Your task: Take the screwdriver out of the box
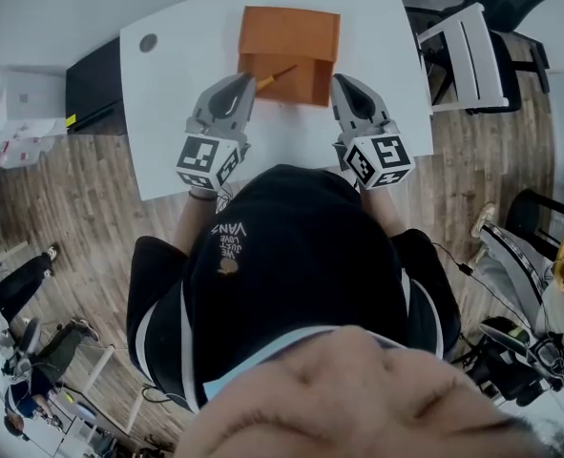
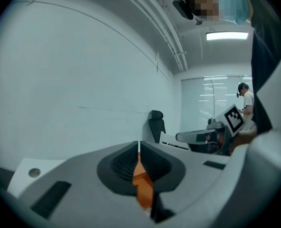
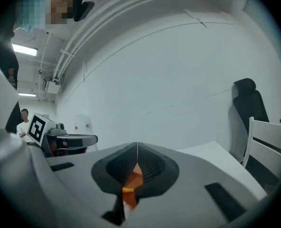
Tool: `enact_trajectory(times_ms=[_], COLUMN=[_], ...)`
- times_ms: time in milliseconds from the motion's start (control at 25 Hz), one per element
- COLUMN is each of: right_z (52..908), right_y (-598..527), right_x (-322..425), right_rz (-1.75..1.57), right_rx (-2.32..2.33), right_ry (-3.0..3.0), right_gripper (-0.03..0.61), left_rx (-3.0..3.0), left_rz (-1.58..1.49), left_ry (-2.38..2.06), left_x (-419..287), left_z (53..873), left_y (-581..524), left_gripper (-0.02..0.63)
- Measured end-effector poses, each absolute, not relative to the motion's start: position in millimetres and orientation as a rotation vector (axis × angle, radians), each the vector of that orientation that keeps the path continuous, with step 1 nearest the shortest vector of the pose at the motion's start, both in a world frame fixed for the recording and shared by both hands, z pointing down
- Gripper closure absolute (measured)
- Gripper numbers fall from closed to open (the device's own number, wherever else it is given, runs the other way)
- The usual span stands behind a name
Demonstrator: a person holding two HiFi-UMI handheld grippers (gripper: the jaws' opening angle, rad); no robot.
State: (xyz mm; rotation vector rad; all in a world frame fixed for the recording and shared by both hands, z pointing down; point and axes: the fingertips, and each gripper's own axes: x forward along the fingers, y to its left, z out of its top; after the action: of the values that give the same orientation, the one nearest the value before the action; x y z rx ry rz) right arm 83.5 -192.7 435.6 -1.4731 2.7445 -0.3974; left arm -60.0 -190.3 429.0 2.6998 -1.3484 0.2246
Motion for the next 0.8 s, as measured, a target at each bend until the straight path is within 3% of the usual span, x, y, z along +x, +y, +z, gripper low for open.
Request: enact_trajectory(times_ms=[800], right_z=[446.5], right_y=[-206.9], right_x=[86.3], right_rz=[-0.434], right_rx=[-1.492], right_ry=[2.756], right_gripper=[0.566], left_rx=[2.820], left_rz=[0.391], left_ry=[-1.315], left_x=[-40.6], left_z=[433.3], left_y=[-249.4], left_gripper=[0.589])
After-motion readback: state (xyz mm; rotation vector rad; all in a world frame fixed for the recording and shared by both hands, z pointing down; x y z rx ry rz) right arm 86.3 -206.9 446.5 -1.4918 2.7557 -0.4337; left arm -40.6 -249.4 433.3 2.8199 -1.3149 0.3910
